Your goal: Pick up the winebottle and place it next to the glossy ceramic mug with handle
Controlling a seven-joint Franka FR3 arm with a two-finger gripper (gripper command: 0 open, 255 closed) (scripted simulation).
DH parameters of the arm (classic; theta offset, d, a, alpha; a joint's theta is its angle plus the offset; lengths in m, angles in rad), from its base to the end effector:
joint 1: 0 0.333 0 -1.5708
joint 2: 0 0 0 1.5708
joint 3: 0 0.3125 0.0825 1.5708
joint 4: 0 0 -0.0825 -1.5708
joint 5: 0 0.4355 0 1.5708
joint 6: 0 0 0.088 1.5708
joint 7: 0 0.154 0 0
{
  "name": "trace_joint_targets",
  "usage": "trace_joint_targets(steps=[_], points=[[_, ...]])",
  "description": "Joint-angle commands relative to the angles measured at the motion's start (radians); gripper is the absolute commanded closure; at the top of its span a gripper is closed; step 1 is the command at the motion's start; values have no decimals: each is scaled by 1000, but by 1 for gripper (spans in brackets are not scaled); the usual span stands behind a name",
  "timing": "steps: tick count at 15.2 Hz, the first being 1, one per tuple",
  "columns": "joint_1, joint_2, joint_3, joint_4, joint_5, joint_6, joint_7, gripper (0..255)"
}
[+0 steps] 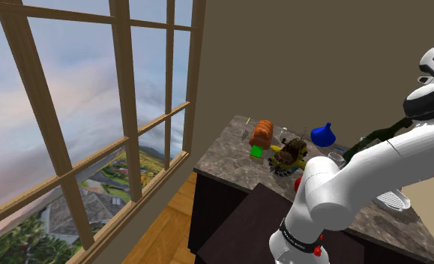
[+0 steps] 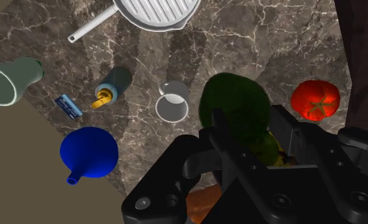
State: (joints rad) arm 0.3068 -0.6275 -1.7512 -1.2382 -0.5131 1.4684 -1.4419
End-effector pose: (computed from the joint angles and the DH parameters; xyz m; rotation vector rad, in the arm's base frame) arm -0.2091 -0.6510 0.5678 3.0706 -0.2263 0.1764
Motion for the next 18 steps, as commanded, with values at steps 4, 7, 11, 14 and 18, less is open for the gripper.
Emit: trace_joint_targets(steps=[4, 7, 11, 14, 18], points=[[-49, -5, 12, -90, -2, 69, 5, 255], [-76, -9, 19, -144, -5, 111, 10, 255], [-104, -16, 22, -208, -11, 163, 17, 255], [-121, -22, 22, -252, -19, 201, 22, 255], [-137, -33, 17, -306, -30, 249, 29, 255]])
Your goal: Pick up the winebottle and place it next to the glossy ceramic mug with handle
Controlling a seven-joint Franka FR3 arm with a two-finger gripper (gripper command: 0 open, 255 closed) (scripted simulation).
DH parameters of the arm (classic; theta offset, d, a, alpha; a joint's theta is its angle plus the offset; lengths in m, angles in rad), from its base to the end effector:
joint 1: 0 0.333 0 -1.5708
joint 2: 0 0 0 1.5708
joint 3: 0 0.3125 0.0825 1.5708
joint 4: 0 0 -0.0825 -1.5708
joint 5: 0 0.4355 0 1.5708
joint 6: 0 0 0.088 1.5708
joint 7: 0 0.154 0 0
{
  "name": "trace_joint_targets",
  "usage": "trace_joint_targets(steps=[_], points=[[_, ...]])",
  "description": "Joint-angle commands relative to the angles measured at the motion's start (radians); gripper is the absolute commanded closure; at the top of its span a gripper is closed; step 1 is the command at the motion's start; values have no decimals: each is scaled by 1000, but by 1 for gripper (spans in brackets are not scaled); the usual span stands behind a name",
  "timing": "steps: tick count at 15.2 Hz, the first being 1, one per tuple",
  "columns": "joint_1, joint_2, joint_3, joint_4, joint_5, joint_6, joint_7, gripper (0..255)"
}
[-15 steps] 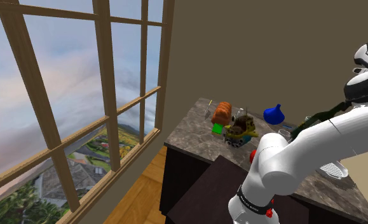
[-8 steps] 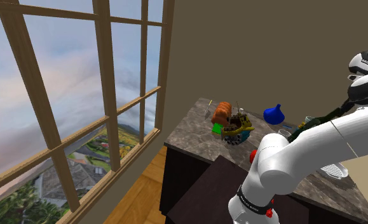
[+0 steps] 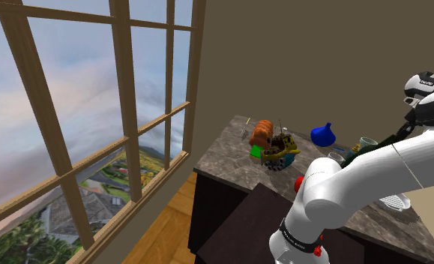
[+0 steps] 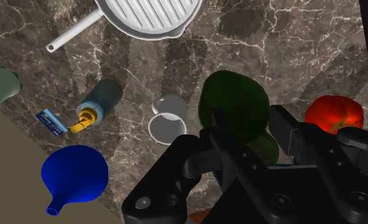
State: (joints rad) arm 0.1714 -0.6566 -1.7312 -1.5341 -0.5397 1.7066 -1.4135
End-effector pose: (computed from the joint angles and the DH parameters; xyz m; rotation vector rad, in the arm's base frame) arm -0.2073 -0.6524 0.4614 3.0710 -0.2257 0.1755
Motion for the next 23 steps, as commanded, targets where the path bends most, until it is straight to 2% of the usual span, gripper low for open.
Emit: trace_joint_targets(steps=[1, 10, 17, 18, 23], points=[[-5, -7, -5, -22, -7, 23, 2, 255], [-20, -35, -32, -117, -42, 119, 20, 255], [-20, -35, -32, -117, -42, 119, 20, 255], [-20, -35, -32, -117, -42, 119, 20, 0], [-20, -35, -32, -117, -42, 119, 20, 0]])
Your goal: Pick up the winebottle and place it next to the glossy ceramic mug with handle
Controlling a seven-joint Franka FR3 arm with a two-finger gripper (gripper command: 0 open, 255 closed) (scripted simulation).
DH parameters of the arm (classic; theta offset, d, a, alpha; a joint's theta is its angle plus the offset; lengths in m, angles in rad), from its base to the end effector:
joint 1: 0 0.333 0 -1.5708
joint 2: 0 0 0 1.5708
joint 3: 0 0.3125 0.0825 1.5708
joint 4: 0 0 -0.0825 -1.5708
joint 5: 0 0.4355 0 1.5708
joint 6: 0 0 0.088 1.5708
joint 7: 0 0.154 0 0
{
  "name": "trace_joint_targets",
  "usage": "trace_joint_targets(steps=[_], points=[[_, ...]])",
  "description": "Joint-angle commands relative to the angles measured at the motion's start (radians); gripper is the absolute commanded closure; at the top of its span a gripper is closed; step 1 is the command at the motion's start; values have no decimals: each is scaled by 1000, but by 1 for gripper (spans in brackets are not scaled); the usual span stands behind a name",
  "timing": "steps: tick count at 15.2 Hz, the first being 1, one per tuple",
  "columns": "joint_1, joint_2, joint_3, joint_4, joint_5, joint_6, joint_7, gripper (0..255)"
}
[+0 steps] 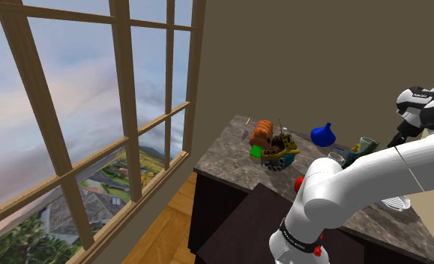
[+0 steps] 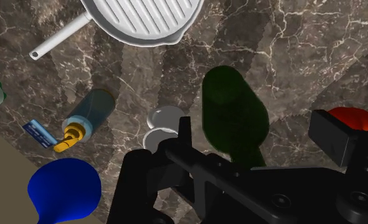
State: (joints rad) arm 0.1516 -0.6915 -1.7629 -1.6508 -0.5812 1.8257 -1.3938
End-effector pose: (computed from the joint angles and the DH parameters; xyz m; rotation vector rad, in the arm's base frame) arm -0.2063 -0.6519 0.3999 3.0702 -0.2254 0.1756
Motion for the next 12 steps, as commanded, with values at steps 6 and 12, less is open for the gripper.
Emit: trace_joint_targets(steps=[6, 12], points=[[1, 32, 33, 99, 38, -105, -28, 0], [1, 32, 33, 99, 38, -105, -28, 0]])
